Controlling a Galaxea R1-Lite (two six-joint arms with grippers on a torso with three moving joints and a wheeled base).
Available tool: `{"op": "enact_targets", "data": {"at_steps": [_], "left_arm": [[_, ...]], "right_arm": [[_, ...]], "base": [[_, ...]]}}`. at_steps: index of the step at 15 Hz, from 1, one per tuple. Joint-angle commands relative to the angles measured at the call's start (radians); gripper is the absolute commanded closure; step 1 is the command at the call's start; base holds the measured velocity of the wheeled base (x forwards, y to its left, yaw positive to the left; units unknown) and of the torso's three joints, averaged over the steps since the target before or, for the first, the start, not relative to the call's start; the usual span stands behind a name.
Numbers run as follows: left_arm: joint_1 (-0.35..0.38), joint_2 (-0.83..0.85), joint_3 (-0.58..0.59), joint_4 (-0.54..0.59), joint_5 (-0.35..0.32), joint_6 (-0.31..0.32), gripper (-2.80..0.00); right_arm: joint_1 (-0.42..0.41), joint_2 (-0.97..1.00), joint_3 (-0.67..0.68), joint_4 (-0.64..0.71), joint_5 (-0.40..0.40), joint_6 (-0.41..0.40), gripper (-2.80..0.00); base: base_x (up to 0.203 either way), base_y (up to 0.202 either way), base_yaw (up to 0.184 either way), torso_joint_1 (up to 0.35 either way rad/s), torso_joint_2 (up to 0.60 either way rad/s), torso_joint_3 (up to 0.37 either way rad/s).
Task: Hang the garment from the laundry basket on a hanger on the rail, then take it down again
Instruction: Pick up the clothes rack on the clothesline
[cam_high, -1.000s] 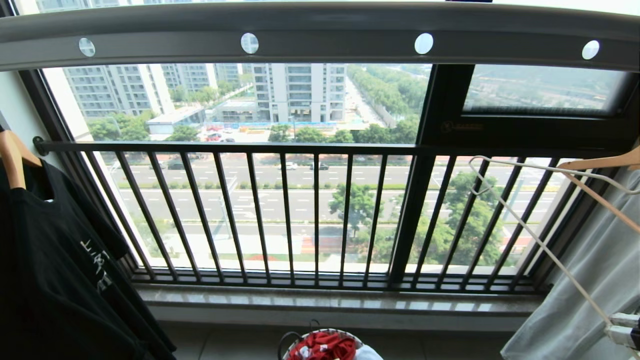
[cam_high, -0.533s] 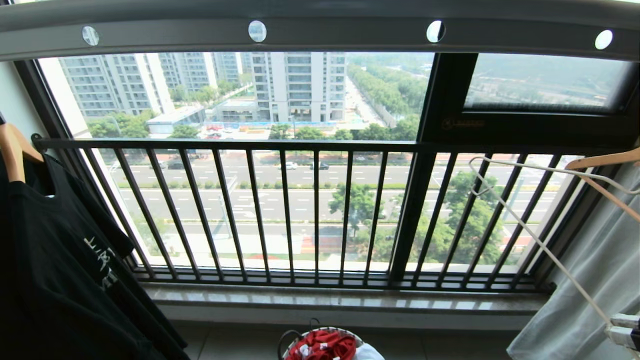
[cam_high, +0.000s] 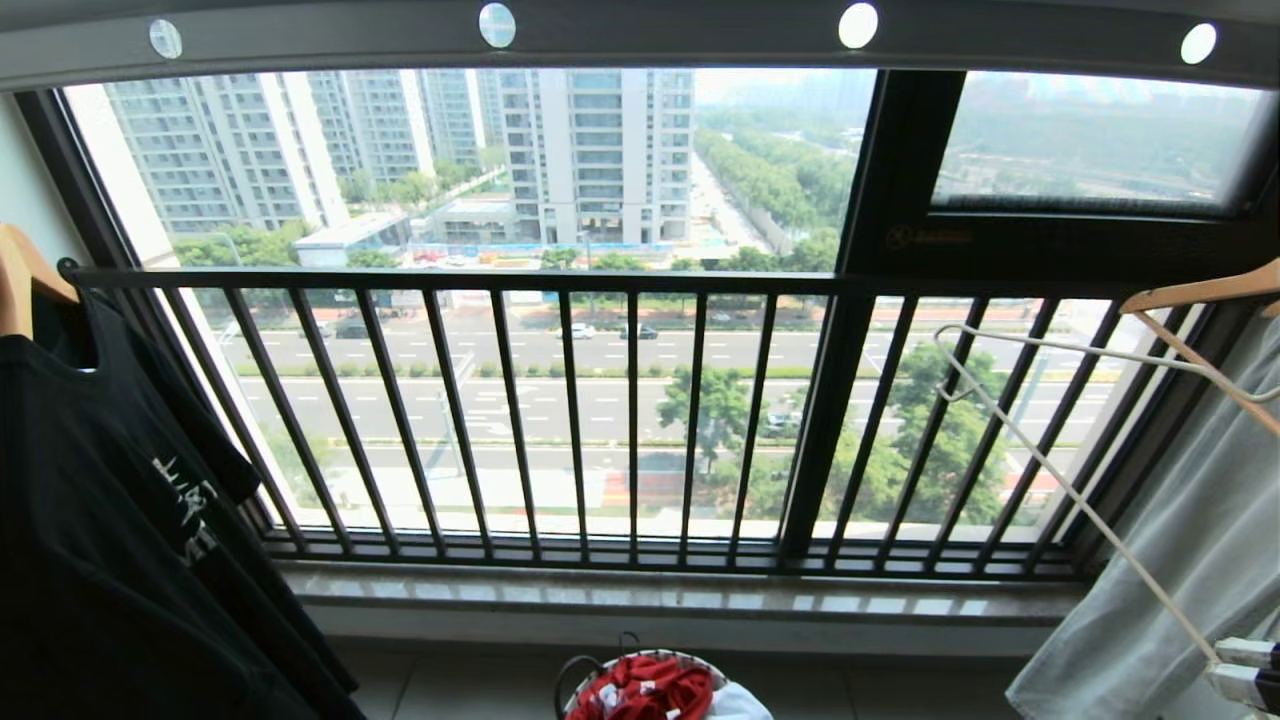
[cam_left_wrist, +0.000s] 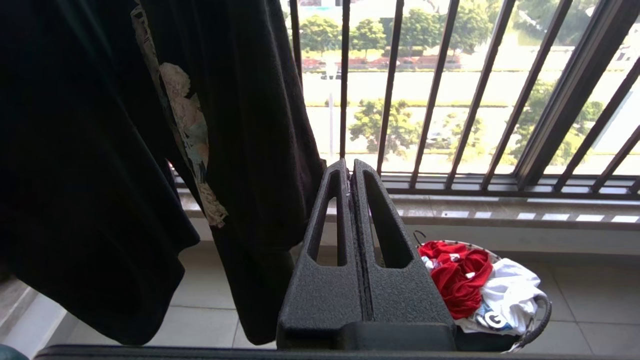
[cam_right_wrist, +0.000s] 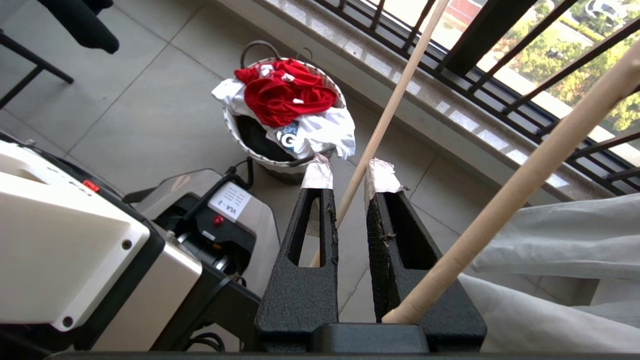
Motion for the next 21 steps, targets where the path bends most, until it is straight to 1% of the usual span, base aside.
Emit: {"op": "enact_targets", "data": {"at_steps": [1, 7, 9, 16, 21], "left_arm": [[0.0, 0.0, 0.0, 0.0, 0.001, 0.0, 0.0], [0.0, 0.0, 0.0, 0.0, 0.001, 0.002, 0.0], [0.0, 0.0, 0.0, 0.0, 0.001, 0.0, 0.0], [0.0, 0.0, 0.0, 0.0, 0.001, 0.0, 0.0], [0.0, 0.0, 0.0, 0.0, 0.001, 0.0, 0.0]], "right_arm": [[0.0, 0.0, 0.004, 0.004, 0.002, -0.006, 0.0], [0.0, 0.0, 0.015, 0.002, 0.002, -0.008, 0.0], [0.0, 0.001, 0.018, 0.002, 0.002, -0.028, 0.0], [0.0, -0.006, 0.036, 0.002, 0.002, -0.028, 0.0], [0.0, -0.006, 0.074, -0.068, 0.001, -0.029, 0.0]], "base": [[0.0, 0.0, 0.0, -0.132, 0.26, 0.136], [0.0, 0.0, 0.0, -0.138, 0.3, 0.159], [0.0, 0.0, 0.0, -0.143, 0.31, 0.169], [0.0, 0.0, 0.0, -0.146, 0.32, 0.175], [0.0, 0.0, 0.0, -0.149, 0.34, 0.187]]}}
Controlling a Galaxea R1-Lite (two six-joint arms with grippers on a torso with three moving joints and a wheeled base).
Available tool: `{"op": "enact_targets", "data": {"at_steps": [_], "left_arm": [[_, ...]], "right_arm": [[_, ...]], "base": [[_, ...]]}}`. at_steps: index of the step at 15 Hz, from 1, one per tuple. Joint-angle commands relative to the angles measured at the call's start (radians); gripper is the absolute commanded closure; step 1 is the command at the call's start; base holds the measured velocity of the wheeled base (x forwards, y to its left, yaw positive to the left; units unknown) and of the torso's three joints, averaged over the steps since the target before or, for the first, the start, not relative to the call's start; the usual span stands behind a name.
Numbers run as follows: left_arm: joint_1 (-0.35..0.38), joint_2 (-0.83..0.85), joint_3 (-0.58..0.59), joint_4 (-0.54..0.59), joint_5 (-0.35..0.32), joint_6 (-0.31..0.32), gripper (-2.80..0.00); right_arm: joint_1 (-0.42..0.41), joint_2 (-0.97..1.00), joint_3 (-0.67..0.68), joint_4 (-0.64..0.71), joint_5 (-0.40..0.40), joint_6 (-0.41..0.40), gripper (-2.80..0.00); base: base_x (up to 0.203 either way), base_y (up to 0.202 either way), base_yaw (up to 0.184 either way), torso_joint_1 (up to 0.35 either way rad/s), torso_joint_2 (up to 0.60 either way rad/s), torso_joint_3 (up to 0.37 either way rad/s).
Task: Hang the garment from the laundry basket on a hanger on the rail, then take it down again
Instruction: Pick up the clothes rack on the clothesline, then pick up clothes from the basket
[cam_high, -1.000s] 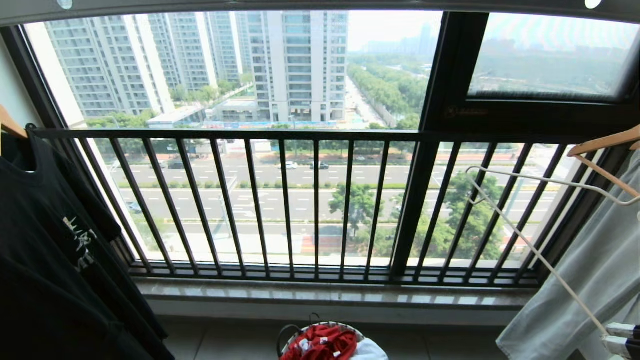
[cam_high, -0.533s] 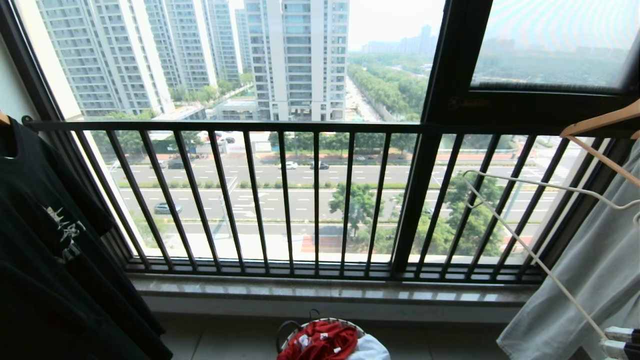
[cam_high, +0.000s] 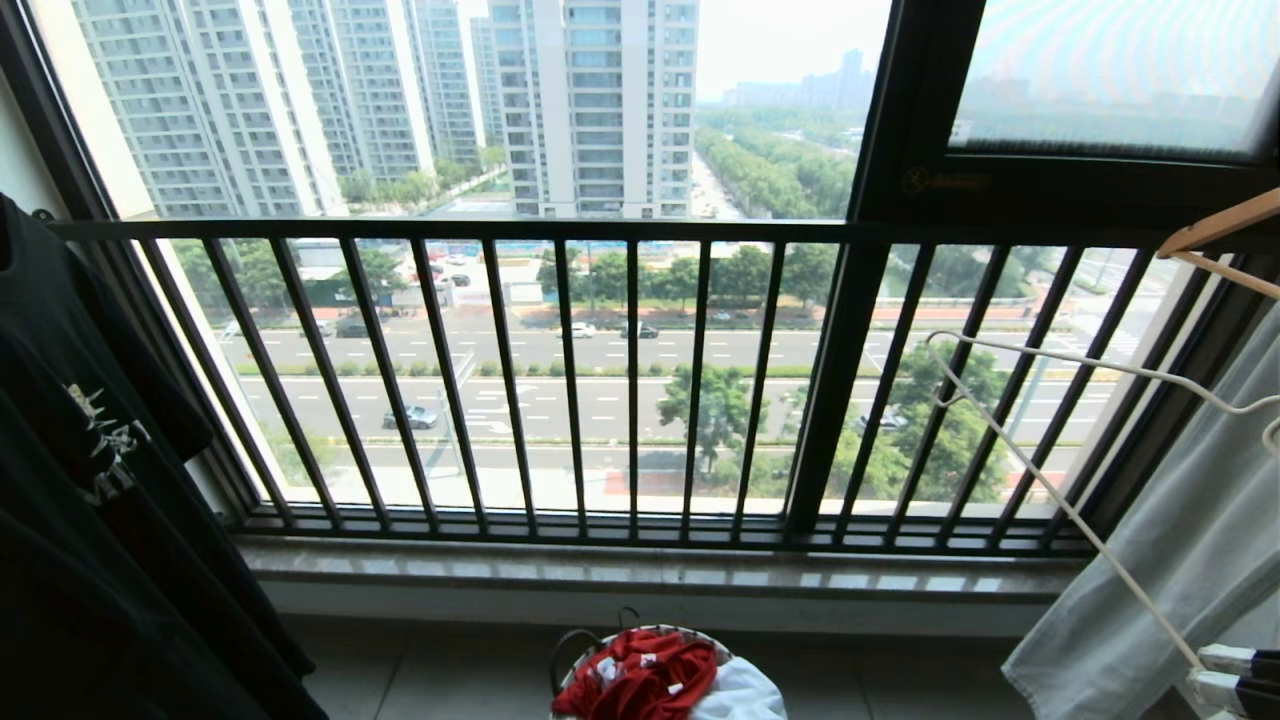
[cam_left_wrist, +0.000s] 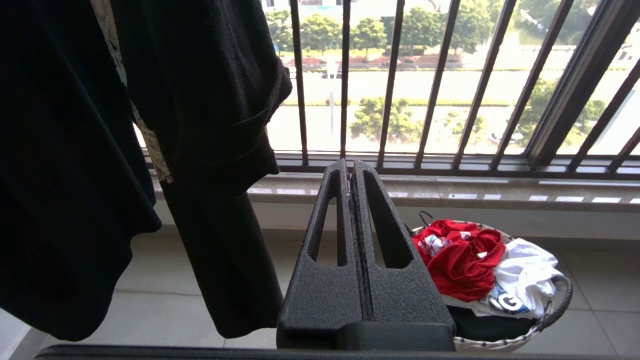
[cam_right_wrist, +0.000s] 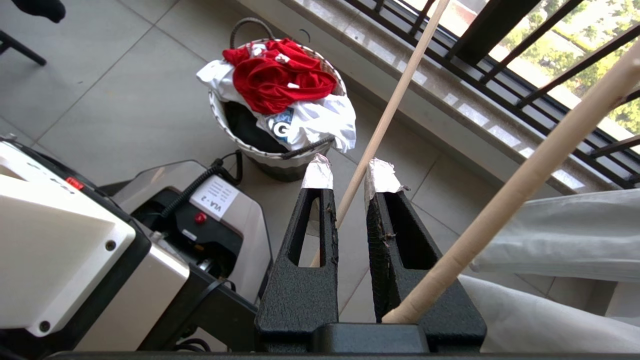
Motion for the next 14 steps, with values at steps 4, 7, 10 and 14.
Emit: {"op": "enact_targets", "data": {"at_steps": [4, 7, 10, 14], "left_arm": [[0.0, 0.0, 0.0, -0.001, 0.0, 0.001, 0.0], [0.0, 0.0, 0.0, -0.001, 0.0, 0.0, 0.0], [0.0, 0.0, 0.0, -0.001, 0.0, 0.0, 0.0], [0.0, 0.0, 0.0, -0.001, 0.0, 0.001, 0.0]], "right_arm": [[0.0, -0.001, 0.014, -0.001, 0.002, -0.002, 0.0], [0.0, -0.002, 0.014, 0.0, 0.002, -0.002, 0.0], [0.0, -0.013, 0.024, -0.001, 0.002, -0.002, 0.0], [0.0, -0.024, 0.037, -0.001, 0.002, -0.003, 0.0]], "base": [[0.0, 0.0, 0.0, -0.178, 0.4, 0.224], [0.0, 0.0, 0.0, -0.235, 0.53, 0.296], [0.0, 0.0, 0.0, -0.231, 0.54, 0.312], [0.0, 0.0, 0.0, -0.214, 0.53, 0.306]]}}
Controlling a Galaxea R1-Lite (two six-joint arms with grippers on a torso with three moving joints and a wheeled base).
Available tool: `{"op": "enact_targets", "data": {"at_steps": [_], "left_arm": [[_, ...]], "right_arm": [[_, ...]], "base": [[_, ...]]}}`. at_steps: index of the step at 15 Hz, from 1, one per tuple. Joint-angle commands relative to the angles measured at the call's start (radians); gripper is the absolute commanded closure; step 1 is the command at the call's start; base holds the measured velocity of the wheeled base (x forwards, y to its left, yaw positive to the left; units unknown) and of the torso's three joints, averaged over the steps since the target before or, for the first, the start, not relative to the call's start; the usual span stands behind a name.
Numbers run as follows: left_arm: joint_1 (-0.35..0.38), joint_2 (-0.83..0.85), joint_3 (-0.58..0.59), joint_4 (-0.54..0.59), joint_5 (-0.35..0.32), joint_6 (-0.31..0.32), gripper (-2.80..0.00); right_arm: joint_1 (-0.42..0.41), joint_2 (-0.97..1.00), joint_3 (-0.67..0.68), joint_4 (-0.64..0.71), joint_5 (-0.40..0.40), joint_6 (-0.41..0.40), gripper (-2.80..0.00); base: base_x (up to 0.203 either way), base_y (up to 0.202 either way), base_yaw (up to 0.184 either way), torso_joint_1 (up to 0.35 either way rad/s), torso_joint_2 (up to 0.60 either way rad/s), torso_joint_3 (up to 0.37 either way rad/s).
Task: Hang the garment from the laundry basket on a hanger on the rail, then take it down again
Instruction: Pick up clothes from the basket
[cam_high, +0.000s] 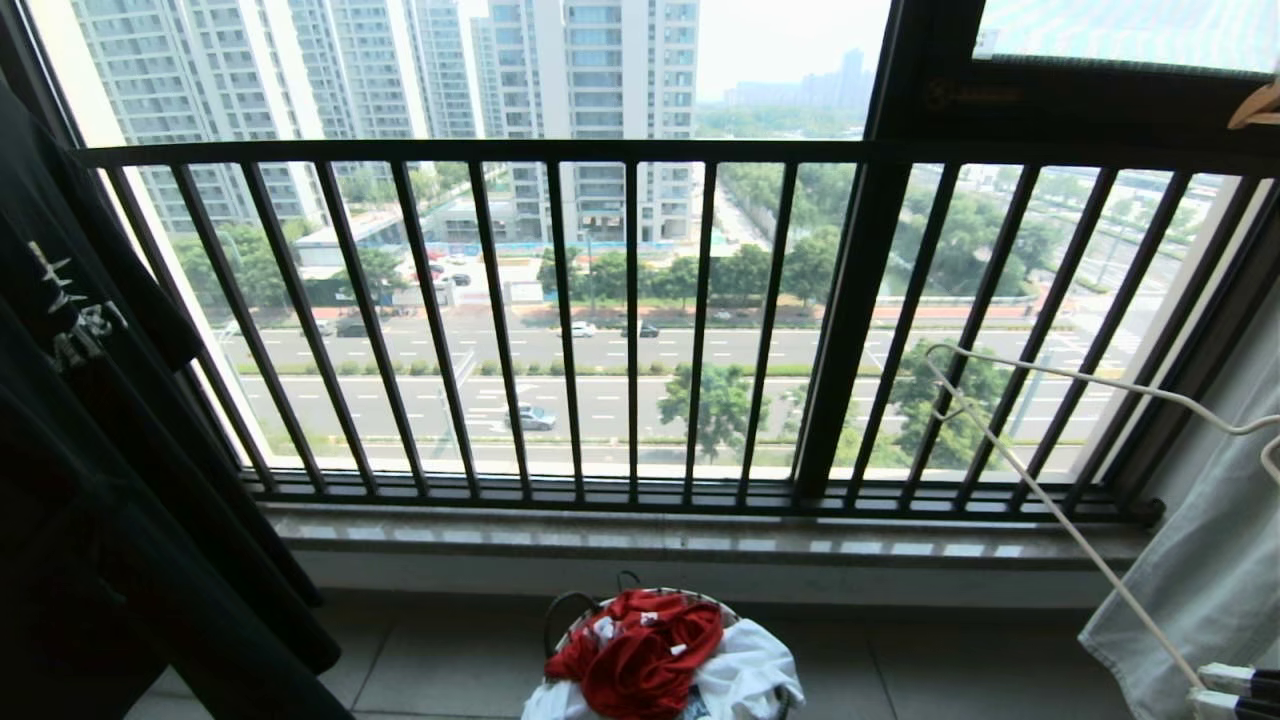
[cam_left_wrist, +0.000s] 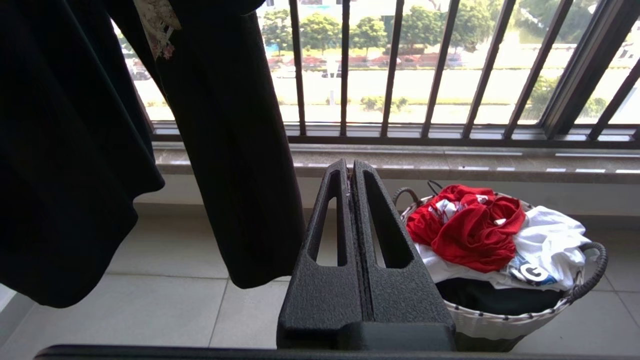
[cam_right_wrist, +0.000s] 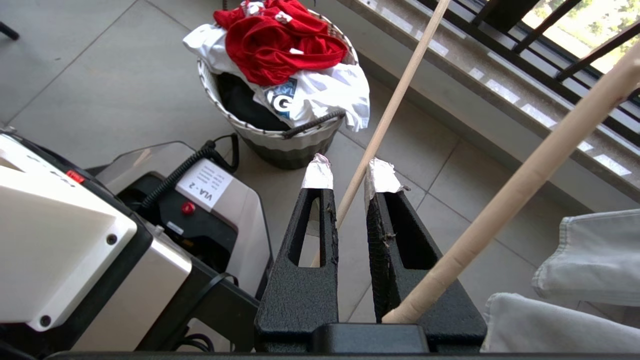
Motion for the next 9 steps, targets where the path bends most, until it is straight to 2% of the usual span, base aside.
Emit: {"op": "enact_targets", "data": {"at_steps": [1, 9], "left_arm": [[0.0, 0.0, 0.0, 0.0, 0.0, -0.001, 0.0], [0.0, 0.0, 0.0, 0.0, 0.0, -0.001, 0.0]], "right_arm": [[0.0, -0.007, 0.008, 0.003, 0.002, -0.002, 0.0], [0.0, -0.021, 0.044, -0.012, 0.003, -0.01, 0.0]], "base": [[0.0, 0.0, 0.0, -0.195, 0.51, 0.31], [0.0, 0.0, 0.0, -0.176, 0.49, 0.31]]}}
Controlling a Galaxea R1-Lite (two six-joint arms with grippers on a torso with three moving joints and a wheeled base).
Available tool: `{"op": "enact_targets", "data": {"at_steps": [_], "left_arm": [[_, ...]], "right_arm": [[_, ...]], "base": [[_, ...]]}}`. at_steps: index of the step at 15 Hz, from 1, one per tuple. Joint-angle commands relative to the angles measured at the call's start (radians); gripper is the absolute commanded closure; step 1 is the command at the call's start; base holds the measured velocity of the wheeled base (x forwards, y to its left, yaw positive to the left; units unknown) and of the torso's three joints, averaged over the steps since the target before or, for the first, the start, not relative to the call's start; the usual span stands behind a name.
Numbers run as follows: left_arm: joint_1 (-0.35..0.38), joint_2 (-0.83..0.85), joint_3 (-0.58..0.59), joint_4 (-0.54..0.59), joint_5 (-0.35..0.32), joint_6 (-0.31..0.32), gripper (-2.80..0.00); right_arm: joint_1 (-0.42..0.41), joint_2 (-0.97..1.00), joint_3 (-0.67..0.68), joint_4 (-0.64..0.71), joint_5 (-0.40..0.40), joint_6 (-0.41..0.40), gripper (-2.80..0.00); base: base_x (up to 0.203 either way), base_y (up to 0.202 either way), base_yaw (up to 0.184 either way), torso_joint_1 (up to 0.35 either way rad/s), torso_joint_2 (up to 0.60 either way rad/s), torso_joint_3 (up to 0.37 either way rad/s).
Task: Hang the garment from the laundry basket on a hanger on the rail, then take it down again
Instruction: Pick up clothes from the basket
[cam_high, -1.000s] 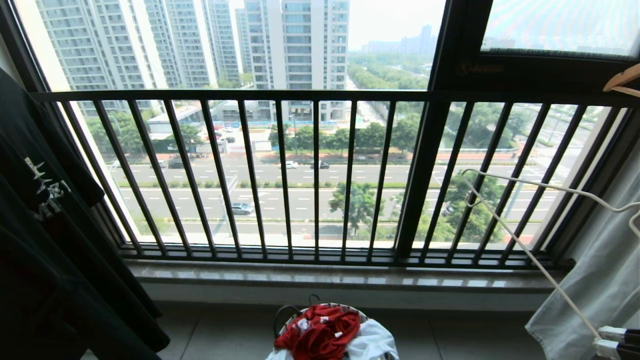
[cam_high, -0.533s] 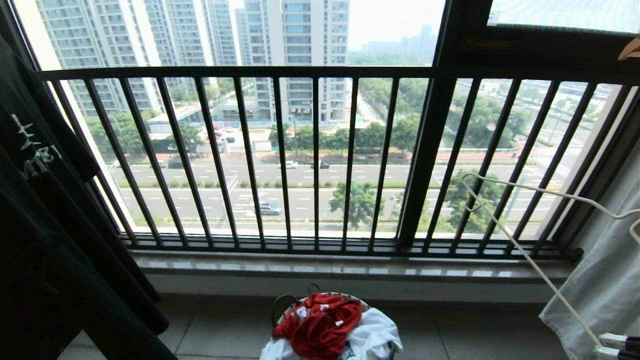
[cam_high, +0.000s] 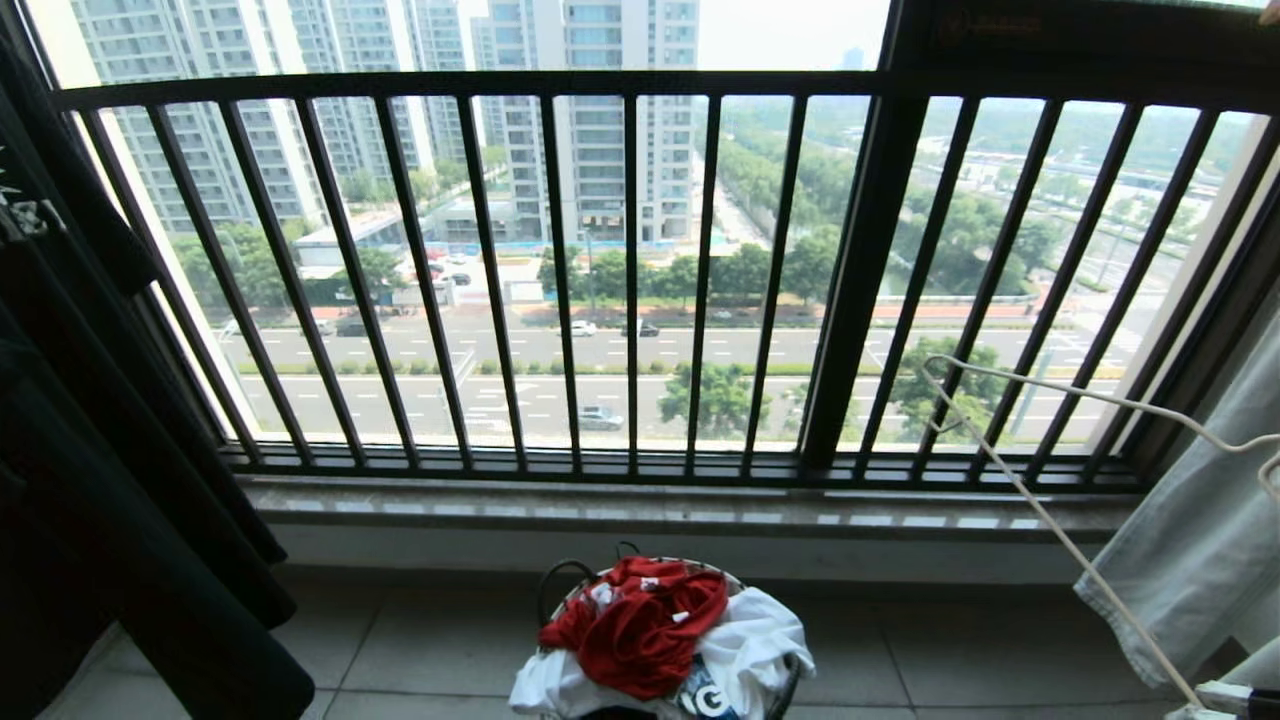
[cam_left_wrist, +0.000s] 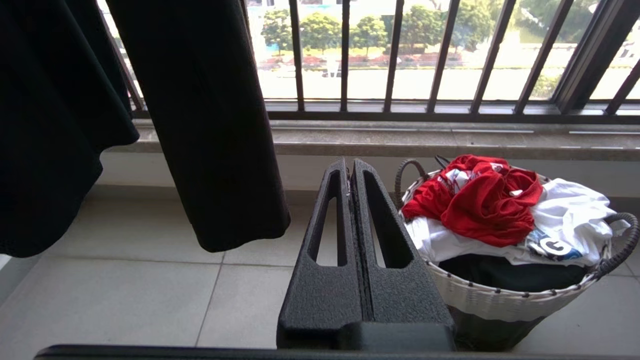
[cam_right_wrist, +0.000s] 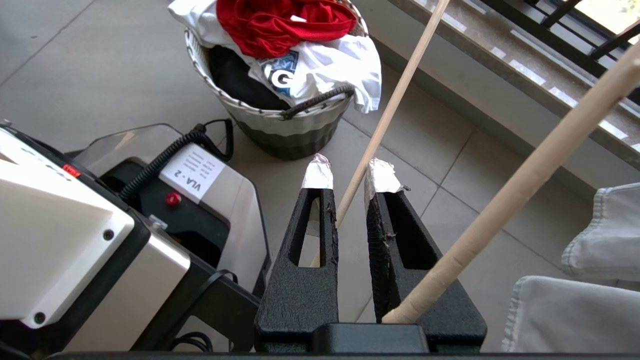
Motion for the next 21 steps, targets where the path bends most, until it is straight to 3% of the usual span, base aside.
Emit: {"op": "enact_targets", "data": {"at_steps": [1, 10, 15, 21], "left_arm": [[0.0, 0.001, 0.0, 0.0, 0.0, 0.0, 0.0], [0.0, 0.0, 0.0, 0.0, 0.0, -0.001, 0.0], [0.0, 0.0, 0.0, 0.0, 0.0, -0.001, 0.0], [0.0, 0.0, 0.0, 0.0, 0.0, -0.001, 0.0]], "right_arm": [[0.0, -0.001, 0.011, -0.009, 0.002, -0.003, 0.0], [0.0, -0.001, 0.015, -0.024, 0.004, -0.003, 0.0], [0.0, -0.009, -0.013, -0.029, 0.013, 0.025, 0.0], [-0.001, 0.029, -0.016, -0.218, 0.002, 0.024, 0.0]], "base": [[0.0, 0.0, 0.0, -0.147, 0.48, 0.328], [0.0, 0.0, 0.0, -0.093, 0.41, 0.32], [0.0, 0.0, 0.0, -0.003, 0.05, 0.038], [0.0, 0.0, 0.0, 0.0, 0.0, 0.0]]}}
